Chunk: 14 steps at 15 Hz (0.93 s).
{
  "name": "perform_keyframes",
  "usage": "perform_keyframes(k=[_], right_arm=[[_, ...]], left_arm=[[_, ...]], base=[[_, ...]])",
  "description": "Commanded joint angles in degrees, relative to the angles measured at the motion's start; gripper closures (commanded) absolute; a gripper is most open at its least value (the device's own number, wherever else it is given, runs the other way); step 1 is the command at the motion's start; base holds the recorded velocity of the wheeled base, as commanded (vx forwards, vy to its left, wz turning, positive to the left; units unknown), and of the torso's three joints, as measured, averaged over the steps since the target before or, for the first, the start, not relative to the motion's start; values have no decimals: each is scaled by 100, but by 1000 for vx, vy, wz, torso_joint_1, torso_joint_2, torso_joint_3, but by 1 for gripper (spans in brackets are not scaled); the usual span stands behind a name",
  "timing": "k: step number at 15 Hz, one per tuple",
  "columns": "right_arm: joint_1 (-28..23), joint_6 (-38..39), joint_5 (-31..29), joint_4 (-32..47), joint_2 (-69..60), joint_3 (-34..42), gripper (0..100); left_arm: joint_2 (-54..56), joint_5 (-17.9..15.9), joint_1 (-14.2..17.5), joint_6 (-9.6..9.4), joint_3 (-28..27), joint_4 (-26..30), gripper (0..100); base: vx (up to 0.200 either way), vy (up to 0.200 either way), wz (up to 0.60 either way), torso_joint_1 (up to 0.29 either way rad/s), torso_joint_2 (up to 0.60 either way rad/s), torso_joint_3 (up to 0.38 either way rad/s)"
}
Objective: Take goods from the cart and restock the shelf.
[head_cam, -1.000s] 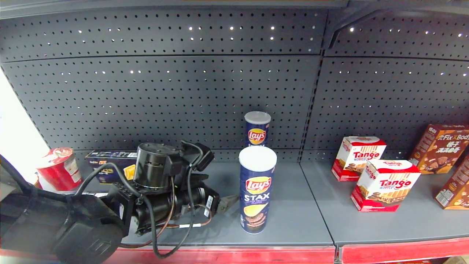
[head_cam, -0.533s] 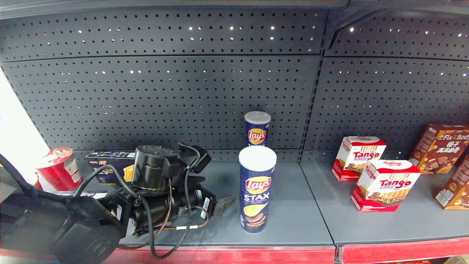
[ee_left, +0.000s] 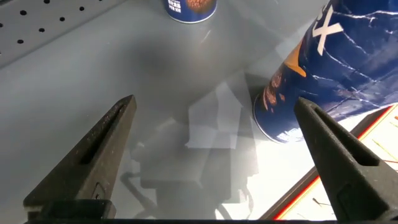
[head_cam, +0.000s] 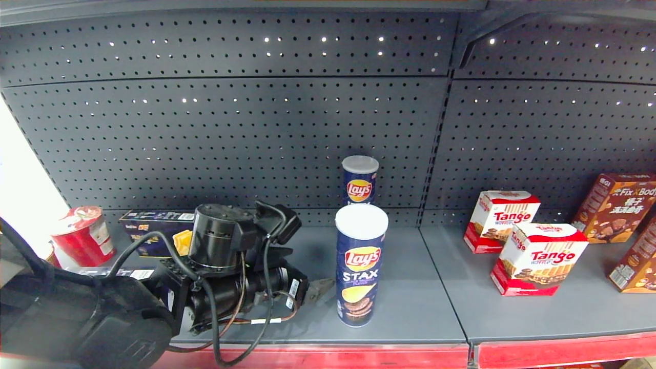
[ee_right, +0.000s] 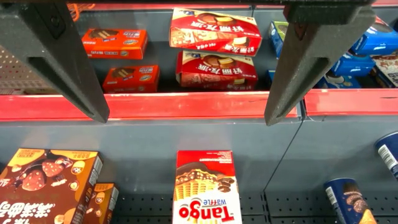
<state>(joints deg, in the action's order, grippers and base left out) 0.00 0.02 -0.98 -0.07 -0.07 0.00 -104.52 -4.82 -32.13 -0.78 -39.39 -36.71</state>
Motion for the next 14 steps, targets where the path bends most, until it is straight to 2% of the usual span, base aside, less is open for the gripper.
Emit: perform_keyframes(k=[1, 14], right_arm=[[0, 6, 1, -1, 7, 0, 0], [0, -2, 1, -1, 7, 0, 0]], left_arm=[[11, -2, -12, -1, -16, -3, 0], [-112, -2, -82, -1, -122, 6, 0]], base=[[0, 0, 0, 0, 0, 0], [0, 0, 0, 0, 0, 0]])
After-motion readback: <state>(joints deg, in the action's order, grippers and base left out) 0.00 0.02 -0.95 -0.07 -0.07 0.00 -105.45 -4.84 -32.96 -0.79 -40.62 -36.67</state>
